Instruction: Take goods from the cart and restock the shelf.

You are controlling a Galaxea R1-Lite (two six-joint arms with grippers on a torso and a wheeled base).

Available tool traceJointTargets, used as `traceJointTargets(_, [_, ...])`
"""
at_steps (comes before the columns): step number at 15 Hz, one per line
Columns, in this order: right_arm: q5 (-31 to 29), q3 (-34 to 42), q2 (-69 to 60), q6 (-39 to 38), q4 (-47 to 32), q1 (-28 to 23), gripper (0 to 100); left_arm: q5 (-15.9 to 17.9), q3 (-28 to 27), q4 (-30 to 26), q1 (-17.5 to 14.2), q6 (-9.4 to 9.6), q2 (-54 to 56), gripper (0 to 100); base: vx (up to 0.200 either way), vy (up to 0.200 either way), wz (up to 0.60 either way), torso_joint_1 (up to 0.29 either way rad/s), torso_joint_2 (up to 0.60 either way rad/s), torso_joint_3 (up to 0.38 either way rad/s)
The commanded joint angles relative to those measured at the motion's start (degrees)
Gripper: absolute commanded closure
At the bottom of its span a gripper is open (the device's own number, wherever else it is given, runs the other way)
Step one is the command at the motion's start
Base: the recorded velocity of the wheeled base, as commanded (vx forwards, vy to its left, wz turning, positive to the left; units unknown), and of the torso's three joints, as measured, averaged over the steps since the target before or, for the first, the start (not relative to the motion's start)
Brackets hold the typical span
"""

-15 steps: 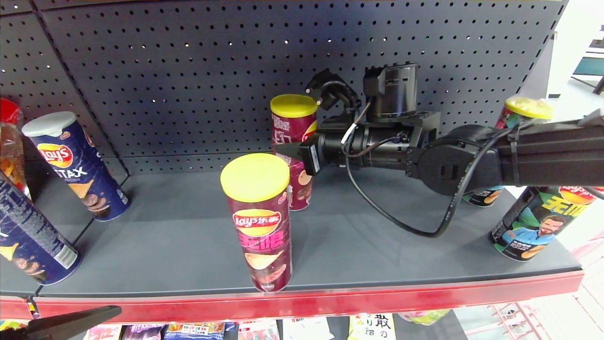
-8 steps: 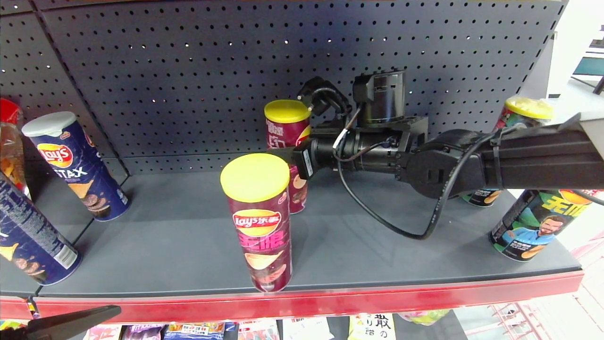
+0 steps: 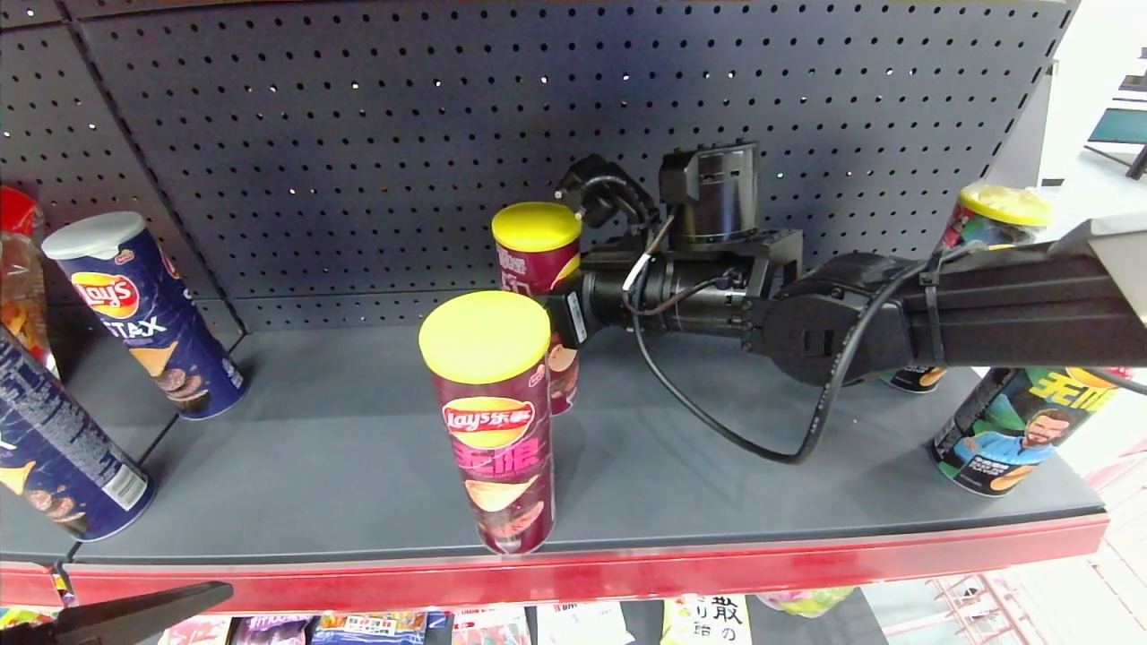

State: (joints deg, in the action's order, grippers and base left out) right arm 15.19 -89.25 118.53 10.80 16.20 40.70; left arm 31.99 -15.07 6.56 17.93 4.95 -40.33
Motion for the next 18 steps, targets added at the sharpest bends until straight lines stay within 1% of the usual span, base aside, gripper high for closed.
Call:
traceJointTargets(1, [0.0, 0.8, -0.6, -0.1, 0.0, 0.1, 0, 0.0, 0.0, 0.0, 0.0, -0.03, -0.2, 0, 0.000, 0.000, 0.00, 0.000, 0.00, 0.000])
traceJointTargets(3, [-0.5, 2.6, -2.2, -0.2, 0.0, 0.5, 0, 0.0, -0.1, 0.0, 0.0, -0.03, -0.3, 0, 0.000, 0.000, 0.00, 0.000, 0.00, 0.000])
traceJointTargets(5, [-1.7, 6.6, -5.3, -1.0, 0.0, 0.5, 0, -0.1, -0.4, 0.0, 0.0, -0.03, -0.5, 0, 0.000, 0.000, 0.00, 0.000, 0.00, 0.000])
traceJointTargets(6, [-2.6, 9.8, -8.1, -1.6, -0.1, 0.4, 0, -0.2, -0.6, 0.0, 0.0, -0.03, -0.7, 0, 0.000, 0.000, 0.00, 0.000, 0.00, 0.000])
traceJointTargets(7, [-4.6, 14.3, -11.5, -2.2, 0.0, -0.2, 0, -1.1, -0.7, 0.1, -0.1, -0.73, -1.0, 0, 0.000, 0.000, 0.00, 0.000, 0.00, 0.000])
traceJointTargets(8, [-5.0, 15.7, -12.8, -2.5, 0.0, -0.6, 0, -1.6, -0.9, 0.1, -0.1, -1.26, -1.1, 0, 0.000, 0.000, 0.00, 0.000, 0.00, 0.000])
traceJointTargets(9, [-5.7, 20.9, -16.8, -3.7, 0.0, -1.1, 0, -3.4, -1.5, 0.1, -0.1, -2.93, -1.5, 0, 0.000, 0.000, 0.00, 0.000, 0.00, 0.000])
traceJointTargets(10, [-7.5, 24.5, -19.7, -3.9, 0.0, -1.2, 0, -4.7, -1.7, 0.1, -0.1, -3.28, -2.1, 0, 0.000, 0.000, 0.00, 0.000, 0.00, 0.000])
traceJointTargets(12, [-11.8, 29.9, -23.6, -4.5, 0.0, -1.4, 0, -6.4, -2.1, 0.1, -0.1, -3.19, -3.9, 0, 0.000, 0.000, 0.00, 0.000, 0.00, 0.000])
traceJointTargets(13, [-13.6, 35.2, -28.2, -6.3, 0.0, -1.0, 0, -7.6, -2.2, 0.1, -0.1, -3.19, -6.0, 0, 0.000, 0.000, 0.00, 0.000, 0.00, 0.000])
traceJointTargets(15, [-14.0, 41.9, -34.6, -7.1, 0.0, -0.1, 0, -9.3, -2.3, 0.3, -0.1, -3.02, -8.7, 0, 0.000, 0.000, 0.00, 0.000, 0.00, 0.000])
traceJointTargets(16, [-13.9, 47.0, -39.8, -7.2, -0.1, 0.5, 0, -10.4, -2.9, 0.4, -0.1, -2.93, -10.6, 0, 0.000, 0.000, 0.00, 0.000, 0.00, 0.000])
traceJointTargets(17, [-13.8, 50.2, -43.5, -7.1, -0.1, 1.3, 0, -10.8, -3.0, 0.4, -0.1, -2.93, -11.8, 0, 0.000, 0.000, 0.00, 0.000, 0.00, 0.000])
traceJointTargets(18, [-13.8, 55.7, -50.6, -7.0, -0.1, 2.9, 0, -12.2, -3.7, 0.5, -0.1, -2.84, -14.4, 0, 0.000, 0.000, 0.00, 0.000, 0.00, 0.000])
